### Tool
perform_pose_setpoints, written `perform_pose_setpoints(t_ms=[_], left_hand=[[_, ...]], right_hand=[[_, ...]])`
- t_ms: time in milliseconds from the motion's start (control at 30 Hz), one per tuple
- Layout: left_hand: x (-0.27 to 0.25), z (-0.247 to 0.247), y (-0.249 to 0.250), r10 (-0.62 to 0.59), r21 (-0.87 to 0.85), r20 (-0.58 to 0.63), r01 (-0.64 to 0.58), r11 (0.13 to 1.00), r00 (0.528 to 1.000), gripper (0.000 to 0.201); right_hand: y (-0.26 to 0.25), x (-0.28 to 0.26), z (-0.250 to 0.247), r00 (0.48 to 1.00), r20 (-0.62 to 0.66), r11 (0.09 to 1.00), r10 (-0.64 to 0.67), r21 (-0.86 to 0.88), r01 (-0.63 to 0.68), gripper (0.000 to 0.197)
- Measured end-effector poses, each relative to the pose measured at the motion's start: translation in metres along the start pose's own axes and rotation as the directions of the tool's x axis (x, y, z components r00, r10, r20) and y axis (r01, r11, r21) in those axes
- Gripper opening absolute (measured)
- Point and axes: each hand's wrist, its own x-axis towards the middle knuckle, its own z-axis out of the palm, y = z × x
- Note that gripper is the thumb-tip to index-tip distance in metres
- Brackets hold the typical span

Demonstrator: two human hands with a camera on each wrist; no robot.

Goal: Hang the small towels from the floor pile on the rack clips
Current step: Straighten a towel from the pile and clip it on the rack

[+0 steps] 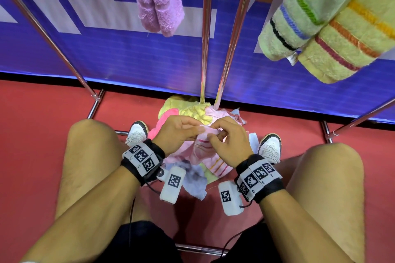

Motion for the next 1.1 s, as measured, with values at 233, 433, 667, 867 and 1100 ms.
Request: perform_pose_setpoints(t_ms=[233,433,667,867,1100], left_hand=[[0.002,-0.016,0.005,0.041,0.031,-0.009,-0.041,0.999,0.999,0.017],[0.004,-0.038,0.011,0.091,-0.021,-0.09,-0.093,0.995,0.992,0.012],[0.007,-0.053,0.009,0.138,0.039,-0.229,-0.133,0.99,0.964,0.016],[0.01,-0.051,0.004,0.161,0.06,-0.31,-0.149,0.987,0.937,0.013],[0.008,-0.037,0.01,0.201,0.061,-0.322,-0.192,0.979,0.925,0.017]], right_hand=[[0.014,-0.003,-0.003,0.976,0.208,0.961,0.069,-0.275,-0.01,0.015],[0.03,-0.002,-0.004,0.942,0.285,0.894,0.176,-0.447,-0.032,0.021],[0.034,0.0,-0.011,0.979,0.181,0.901,0.091,-0.433,-0.004,0.014],[0.022,0.002,-0.015,0.99,-0.137,0.971,0.033,-0.229,-0.064,0.01],[0.012,0.008,-0.022,0.948,-0.273,0.985,0.164,0.106,-0.14,0.029]])
